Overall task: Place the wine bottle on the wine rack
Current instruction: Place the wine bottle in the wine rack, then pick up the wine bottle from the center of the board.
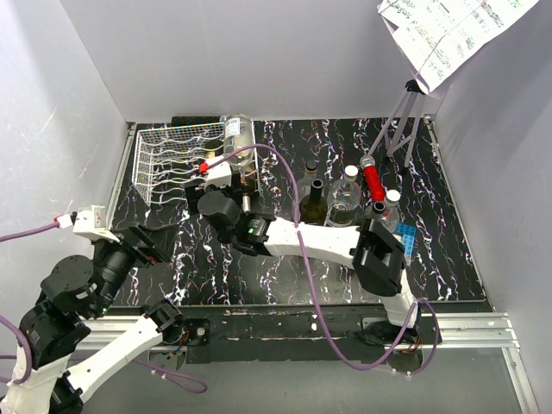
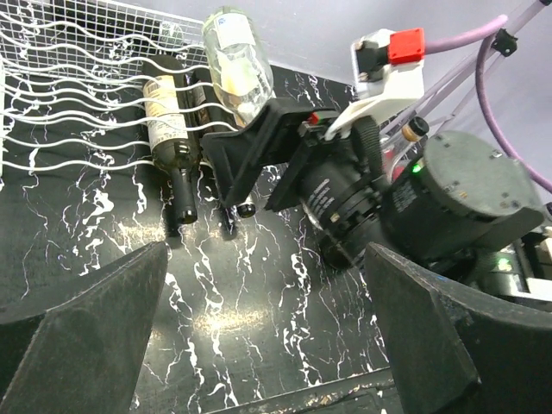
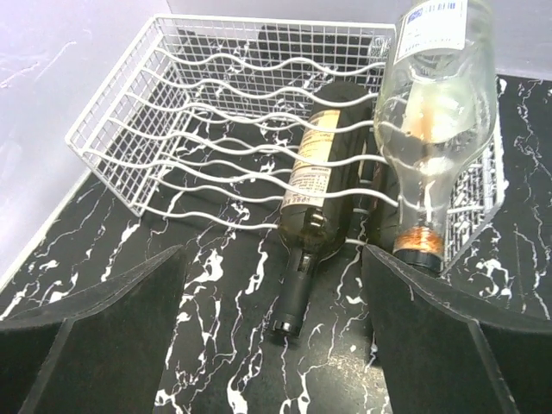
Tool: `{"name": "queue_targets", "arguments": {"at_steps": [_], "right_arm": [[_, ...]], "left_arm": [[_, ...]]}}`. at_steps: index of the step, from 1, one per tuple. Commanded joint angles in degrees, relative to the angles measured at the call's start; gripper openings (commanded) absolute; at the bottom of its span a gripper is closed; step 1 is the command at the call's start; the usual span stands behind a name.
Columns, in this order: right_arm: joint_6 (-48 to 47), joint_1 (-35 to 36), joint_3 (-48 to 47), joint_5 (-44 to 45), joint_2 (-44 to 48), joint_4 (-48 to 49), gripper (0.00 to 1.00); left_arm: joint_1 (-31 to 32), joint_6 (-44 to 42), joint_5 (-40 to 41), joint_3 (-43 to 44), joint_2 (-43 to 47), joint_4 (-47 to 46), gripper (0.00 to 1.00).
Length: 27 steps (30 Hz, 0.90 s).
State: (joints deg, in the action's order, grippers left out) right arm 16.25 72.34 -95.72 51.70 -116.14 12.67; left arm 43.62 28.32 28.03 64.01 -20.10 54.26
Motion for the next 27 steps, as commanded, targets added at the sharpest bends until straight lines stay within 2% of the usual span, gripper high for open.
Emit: {"name": "queue_targets", "arguments": {"at_steps": [1,8,17,20,23,27], "right_arm": [[0.27,-0.27,0.19,-1.42,7.4,-5.88,0.89],[2.55,-0.53,-9.83,-5.21,15.48,-35.83,0.82],[2.82,-0.7,-6.58,-2.76,35.25,-55.8,0.82],[3.7,-1.49,-8.86,-0.12,38.17,-65.2,0.82],[6.06,-5.17,-9.13,-1.77,39.58,-73.54,0.83],[7.04,-9.57,-5.28,-6.43,40.99,-74.9,0.83]], "left_arm": [[-0.2,-1.59,-1.83,2.79,-0.47,1.9,0.98],[-0.11,-4.32,-7.28,1.56,3.57,-1.7,0.98],[-0.2,-4.76,-18.97,-0.99,1.2,-0.82,0.98],[-0.2,-4.41,-20.21,-2.22,0.5,-0.82,0.98],[-0.2,-3.71,-20.65,-3.27,0.76,-1.35,0.98],[-0.2,-3.09,-20.83,-4.42,1.38,-1.53,0.98]]}}
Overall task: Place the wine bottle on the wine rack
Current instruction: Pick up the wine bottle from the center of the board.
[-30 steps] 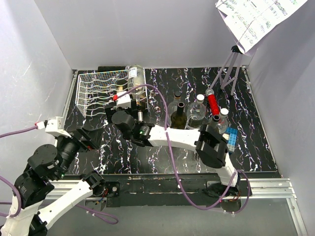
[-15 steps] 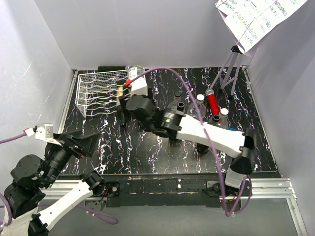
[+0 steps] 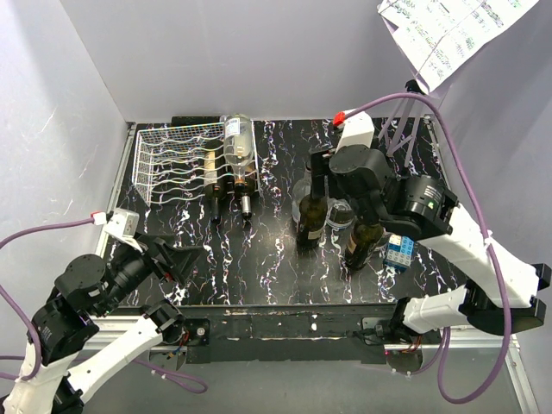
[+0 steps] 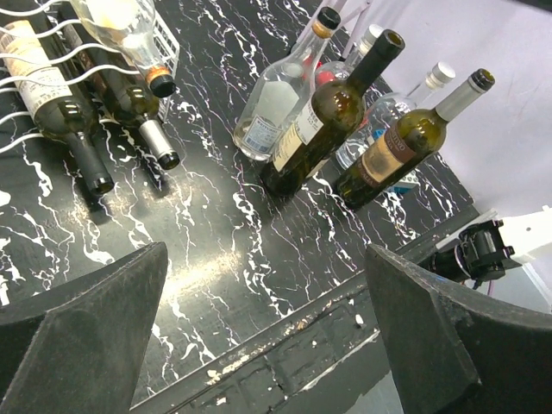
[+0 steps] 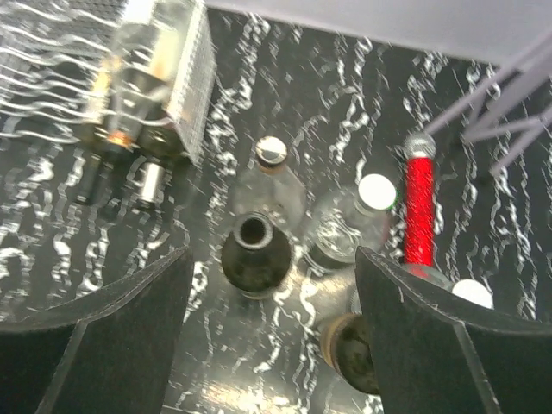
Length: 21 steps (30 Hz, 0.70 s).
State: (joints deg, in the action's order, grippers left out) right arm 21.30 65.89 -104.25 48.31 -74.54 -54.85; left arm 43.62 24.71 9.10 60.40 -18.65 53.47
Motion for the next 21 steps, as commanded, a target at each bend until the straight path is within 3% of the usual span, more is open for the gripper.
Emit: {"name": "queue_targets", "arguments": {"at_steps": [1,8,21], "right_arm": [[1.47,-4.09,4.3,-4.7,-0.34,-6.51,0.83],[-0.38,-8.23,8.62,-14.73,-2.18,-2.55,0.81],[-0.47,-12.89,9.06,-17.64,-9.04,0.44,0.63]], "left_arm": [[-0.11,0.6,-1.72,-0.9,0.02,-0.65,0.98],[-0.2,1.66,-0.93,-1.51,0.2,0.4,0.98],[-0.2,2.8,-0.58,-2.74,0.11,1.11,0.98]]}}
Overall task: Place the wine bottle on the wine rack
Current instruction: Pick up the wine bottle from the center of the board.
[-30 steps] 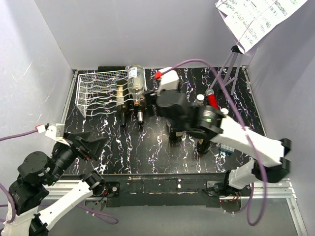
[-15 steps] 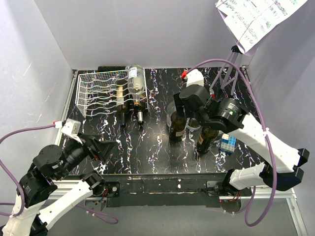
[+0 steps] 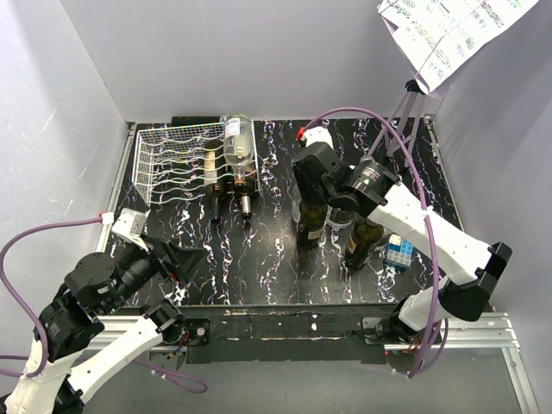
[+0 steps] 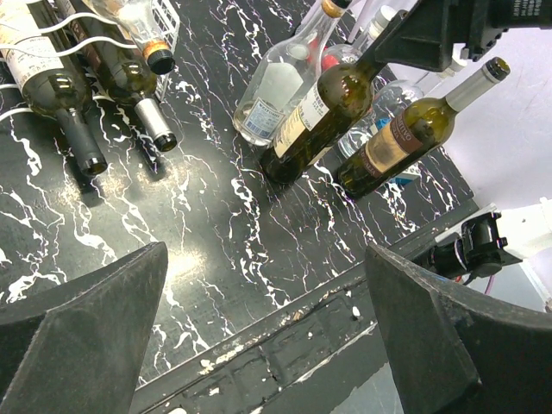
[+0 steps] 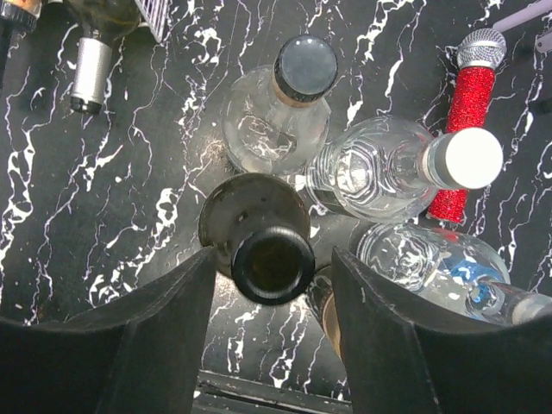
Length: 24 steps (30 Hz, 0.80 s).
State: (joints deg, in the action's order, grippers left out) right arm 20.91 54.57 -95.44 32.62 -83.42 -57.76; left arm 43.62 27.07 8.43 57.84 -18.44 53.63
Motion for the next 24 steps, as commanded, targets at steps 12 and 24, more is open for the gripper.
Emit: {"name": "queue_targets", "arguments": {"at_steps": [12,24], "right_arm": [[-1.48,-2.97,-0.18,-5.72,-2.27,4.32,0.27],[-2.71,0.01,-5.98,-12.75,1.94,1.95,0.01]], "left_arm": [[-0.2,1.14,-0.51,-2.21,0.24,0.52,0.98],[-0.11,1.4,5.88,-4.24,-3.52,-5.02,0.98]]}}
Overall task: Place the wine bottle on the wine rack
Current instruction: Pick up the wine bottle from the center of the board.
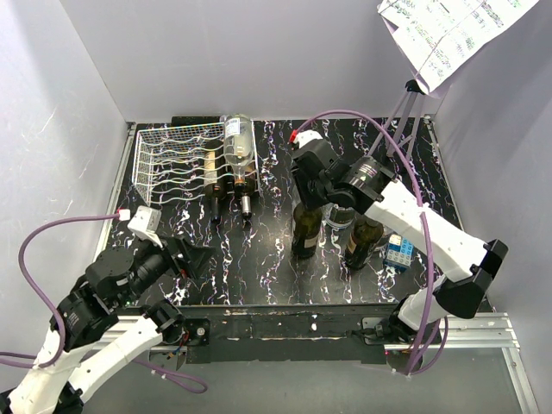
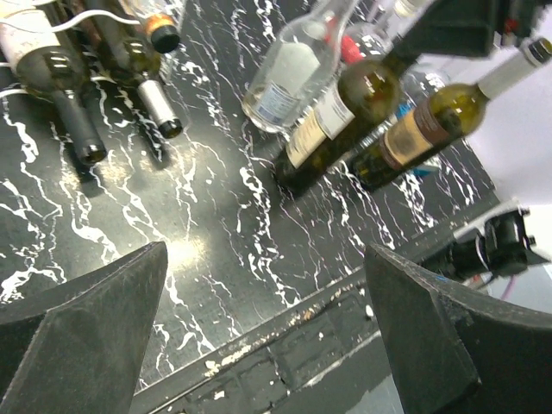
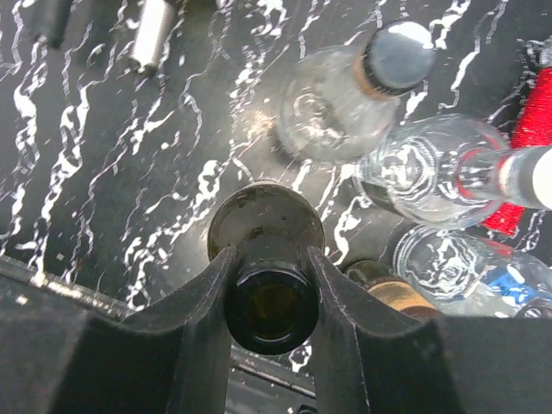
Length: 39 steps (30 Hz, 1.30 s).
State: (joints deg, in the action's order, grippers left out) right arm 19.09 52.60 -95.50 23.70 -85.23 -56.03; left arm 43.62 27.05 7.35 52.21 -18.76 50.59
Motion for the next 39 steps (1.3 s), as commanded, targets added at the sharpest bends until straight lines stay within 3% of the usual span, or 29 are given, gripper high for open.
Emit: {"name": "queue_targets", "arguments": {"at_steps": [1,6,13,22,27,39], "right_arm": [[-0.99,2.24,-6.62,-4.71,3.84,0.22,0.01],[-1.16,3.3,-8.56,-8.84,4.2,0.22,0.01],[-1.34,4.09,-9.96,-16.4,6.04,-0.48,0.01],[0.42,4.27,-12.07,-28.26,8.94,-1.89,0.01],[0.95,4.18,-15.41,-32.83,9.29,-3.38,0.01],[3.85,4.18,-16.38,-39.0,11.93,-2.33,0.01]], "left_arm": [[-0.11,1.86,7.32,2.02,-4.51,-2.16,0.98],[-0.2,-0.32,-0.47,-1.65,-8.3,-10.13,0.98],[-0.11,-7.8,-29.65,-15.97,-10.85,-33.86,0.98],[1.9,-7.09,-39.16,-21.7,-18.31,-56.72,0.98],[7.79,-11.4,-40.66,-23.63,-21.66,-62.0,0.98],[9.73,-9.56,-43.65,-26.89,-26.5,-69.21,0.98]]}}
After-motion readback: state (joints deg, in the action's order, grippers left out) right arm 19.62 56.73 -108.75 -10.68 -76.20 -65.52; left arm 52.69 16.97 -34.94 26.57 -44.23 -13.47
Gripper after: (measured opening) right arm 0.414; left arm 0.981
